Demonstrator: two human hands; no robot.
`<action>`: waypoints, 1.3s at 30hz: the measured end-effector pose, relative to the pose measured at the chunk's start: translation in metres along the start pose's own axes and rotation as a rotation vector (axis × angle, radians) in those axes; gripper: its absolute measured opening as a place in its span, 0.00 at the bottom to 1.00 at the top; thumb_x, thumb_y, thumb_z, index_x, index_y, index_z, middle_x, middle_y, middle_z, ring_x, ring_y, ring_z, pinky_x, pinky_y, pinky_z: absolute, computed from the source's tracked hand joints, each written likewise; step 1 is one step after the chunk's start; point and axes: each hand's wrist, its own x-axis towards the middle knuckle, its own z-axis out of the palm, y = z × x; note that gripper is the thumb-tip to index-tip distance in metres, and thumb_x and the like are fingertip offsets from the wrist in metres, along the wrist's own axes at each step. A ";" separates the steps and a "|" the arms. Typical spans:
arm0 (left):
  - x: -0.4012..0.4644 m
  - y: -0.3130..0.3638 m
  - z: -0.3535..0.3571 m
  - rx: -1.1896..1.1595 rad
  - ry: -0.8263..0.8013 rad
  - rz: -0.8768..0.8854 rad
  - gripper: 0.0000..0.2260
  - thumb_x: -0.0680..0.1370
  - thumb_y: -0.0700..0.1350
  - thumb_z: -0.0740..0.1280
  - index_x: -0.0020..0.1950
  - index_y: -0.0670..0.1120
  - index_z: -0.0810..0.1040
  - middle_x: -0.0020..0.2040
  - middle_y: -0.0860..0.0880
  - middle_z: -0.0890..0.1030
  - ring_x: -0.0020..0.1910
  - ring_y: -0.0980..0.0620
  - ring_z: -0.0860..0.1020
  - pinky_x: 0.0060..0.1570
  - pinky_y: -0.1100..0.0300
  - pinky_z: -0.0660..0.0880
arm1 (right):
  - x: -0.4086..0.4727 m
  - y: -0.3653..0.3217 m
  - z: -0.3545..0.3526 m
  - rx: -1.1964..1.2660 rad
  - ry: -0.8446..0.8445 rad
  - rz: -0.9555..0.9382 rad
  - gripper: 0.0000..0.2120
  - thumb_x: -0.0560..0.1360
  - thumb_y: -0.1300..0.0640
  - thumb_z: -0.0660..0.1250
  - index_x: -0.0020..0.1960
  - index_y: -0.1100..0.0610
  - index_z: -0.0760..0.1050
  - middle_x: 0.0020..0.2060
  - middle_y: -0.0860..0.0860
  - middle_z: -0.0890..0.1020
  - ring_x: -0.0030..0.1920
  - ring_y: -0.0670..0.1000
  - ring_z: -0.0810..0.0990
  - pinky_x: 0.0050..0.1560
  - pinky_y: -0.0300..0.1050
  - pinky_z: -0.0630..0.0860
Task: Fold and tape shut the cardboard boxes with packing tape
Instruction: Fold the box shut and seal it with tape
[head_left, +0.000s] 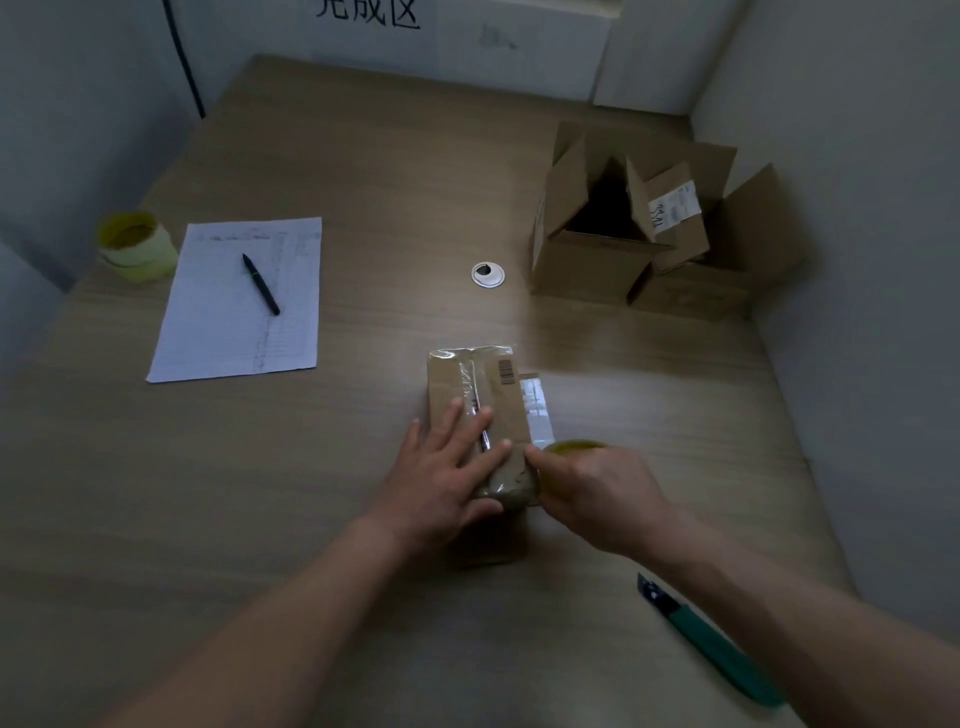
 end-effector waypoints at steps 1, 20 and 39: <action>0.000 -0.002 0.004 0.009 0.057 0.047 0.28 0.75 0.62 0.63 0.69 0.47 0.76 0.72 0.37 0.68 0.71 0.28 0.63 0.59 0.31 0.70 | 0.001 0.000 0.000 -0.008 0.000 -0.006 0.21 0.74 0.45 0.65 0.65 0.50 0.77 0.38 0.52 0.84 0.33 0.58 0.81 0.30 0.47 0.75; -0.038 0.038 0.000 -0.011 0.119 -0.154 0.23 0.73 0.64 0.62 0.54 0.49 0.84 0.64 0.39 0.78 0.64 0.31 0.74 0.59 0.34 0.71 | -0.010 -0.013 -0.001 0.113 -0.080 -0.116 0.18 0.74 0.44 0.67 0.62 0.49 0.78 0.40 0.51 0.84 0.38 0.56 0.82 0.36 0.47 0.77; -0.005 0.052 -0.004 0.147 -0.216 -0.123 0.32 0.72 0.62 0.57 0.73 0.49 0.60 0.78 0.48 0.55 0.78 0.40 0.48 0.65 0.32 0.58 | -0.018 0.003 0.005 0.309 -0.252 0.088 0.23 0.75 0.47 0.65 0.70 0.41 0.70 0.53 0.50 0.83 0.51 0.54 0.80 0.55 0.45 0.70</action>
